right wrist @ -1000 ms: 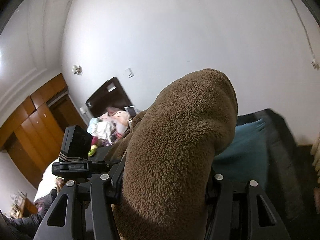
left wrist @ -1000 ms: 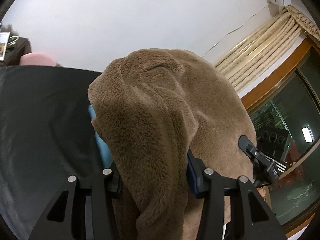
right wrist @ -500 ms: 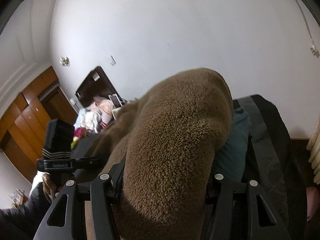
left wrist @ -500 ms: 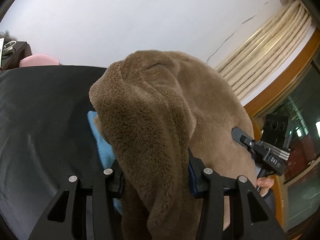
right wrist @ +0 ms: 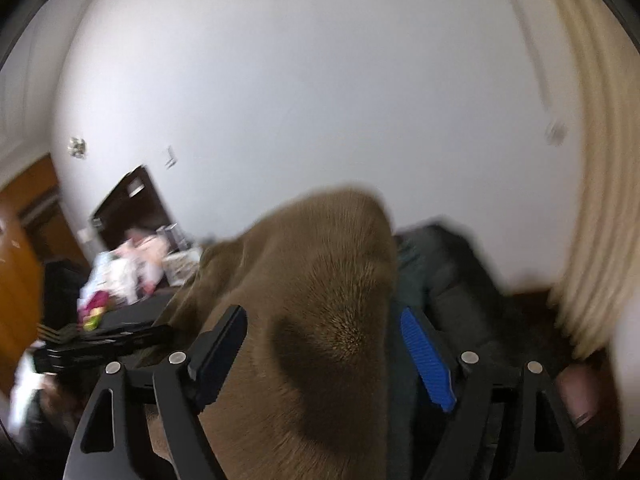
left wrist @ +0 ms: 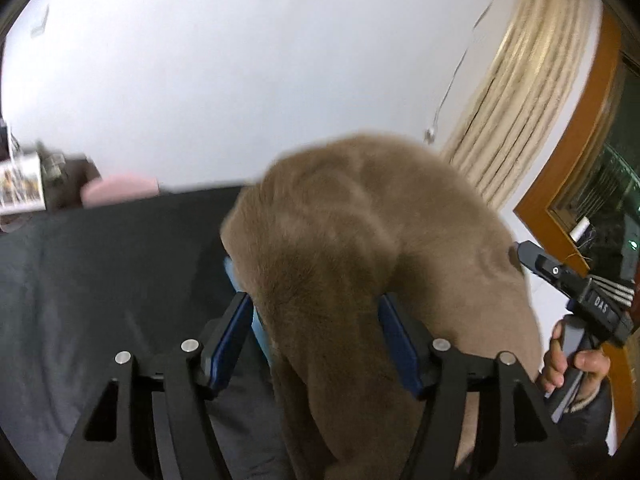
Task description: Fold clothes
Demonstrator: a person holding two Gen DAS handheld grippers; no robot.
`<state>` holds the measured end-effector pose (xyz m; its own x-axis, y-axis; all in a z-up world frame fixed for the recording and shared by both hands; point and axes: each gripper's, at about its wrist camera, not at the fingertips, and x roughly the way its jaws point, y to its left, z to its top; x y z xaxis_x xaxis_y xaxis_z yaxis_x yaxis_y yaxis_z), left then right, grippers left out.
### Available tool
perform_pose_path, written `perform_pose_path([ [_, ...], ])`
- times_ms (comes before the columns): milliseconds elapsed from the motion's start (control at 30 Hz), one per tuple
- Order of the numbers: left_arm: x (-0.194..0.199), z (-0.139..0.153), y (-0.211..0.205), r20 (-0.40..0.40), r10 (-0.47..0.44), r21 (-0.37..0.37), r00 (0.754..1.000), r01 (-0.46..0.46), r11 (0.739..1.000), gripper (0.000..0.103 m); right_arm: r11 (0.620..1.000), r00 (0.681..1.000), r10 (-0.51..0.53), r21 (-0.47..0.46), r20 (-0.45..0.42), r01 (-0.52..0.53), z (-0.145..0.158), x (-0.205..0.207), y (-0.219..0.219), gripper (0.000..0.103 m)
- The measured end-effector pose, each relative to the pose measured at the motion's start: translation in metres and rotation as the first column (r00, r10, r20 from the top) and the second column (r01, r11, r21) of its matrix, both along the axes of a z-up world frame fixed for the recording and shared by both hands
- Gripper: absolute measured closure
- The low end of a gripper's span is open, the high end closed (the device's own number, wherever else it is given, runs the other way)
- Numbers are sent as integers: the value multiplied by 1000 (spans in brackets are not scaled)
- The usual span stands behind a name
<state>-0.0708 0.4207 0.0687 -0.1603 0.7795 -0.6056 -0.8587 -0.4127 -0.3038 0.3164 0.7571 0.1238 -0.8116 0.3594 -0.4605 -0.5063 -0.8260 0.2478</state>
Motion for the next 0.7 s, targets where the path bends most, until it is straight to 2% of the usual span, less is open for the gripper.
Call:
perform_pose_path([
  [67, 14, 14, -18, -56, -12, 34, 998, 14, 999, 32, 994, 1000, -29, 108, -4, 29, 10, 8, -29, 21],
  [167, 41, 28, 23, -172, -56, 28, 983, 61, 998, 32, 971, 998, -53, 234, 41, 42, 7, 6, -69, 21],
  [267, 74, 20, 55, -234, -91, -13, 968, 91, 996, 32, 955, 993, -46, 296, 112, 11, -9, -5, -92, 21],
  [367, 89, 1, 87, -252, -114, -76, 961, 97, 992, 32, 945, 981, -25, 324, 191, -39, -30, -20, -102, 21],
  [467, 87, -18, 97, -264, -117, -109, 957, 91, 990, 33, 941, 972, -41, 337, 233, -41, -44, -29, -98, 21],
  [567, 83, -20, 88, -249, -115, -110, 962, 90, 990, 33, 953, 966, -50, 302, 254, -30, -53, -35, -91, 21],
  [700, 88, -26, 88, -255, -109, -111, 961, 83, 990, 33, 953, 961, -70, 304, 268, -15, -66, -39, -91, 20],
])
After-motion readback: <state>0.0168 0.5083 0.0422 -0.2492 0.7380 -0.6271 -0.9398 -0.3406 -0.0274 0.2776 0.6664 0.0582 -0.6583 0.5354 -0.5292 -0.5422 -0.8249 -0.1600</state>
